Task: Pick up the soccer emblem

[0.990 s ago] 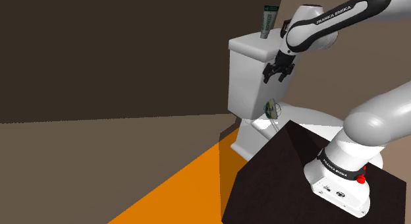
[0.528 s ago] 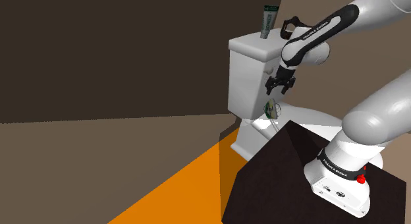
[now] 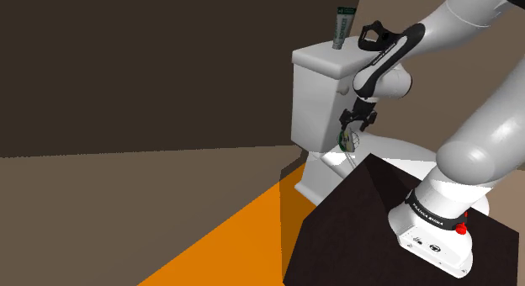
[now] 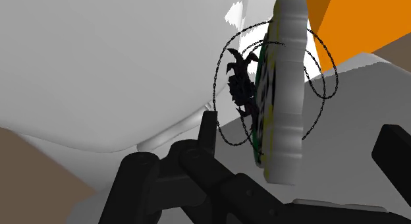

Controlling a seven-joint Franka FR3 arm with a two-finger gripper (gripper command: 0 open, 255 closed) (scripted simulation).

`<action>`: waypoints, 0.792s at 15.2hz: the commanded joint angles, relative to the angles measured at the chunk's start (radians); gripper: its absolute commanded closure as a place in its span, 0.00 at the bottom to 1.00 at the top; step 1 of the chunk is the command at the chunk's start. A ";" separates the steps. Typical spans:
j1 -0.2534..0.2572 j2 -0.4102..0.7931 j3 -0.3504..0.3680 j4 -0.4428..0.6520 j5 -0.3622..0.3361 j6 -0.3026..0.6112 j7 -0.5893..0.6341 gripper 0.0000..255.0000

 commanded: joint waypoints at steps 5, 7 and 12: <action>0.010 0.086 0.021 0.008 0.099 0.174 -0.058 0.00; 0.011 0.095 0.023 0.017 0.105 0.174 -0.060 1.00; 0.010 0.120 0.033 0.025 0.131 0.188 -0.076 1.00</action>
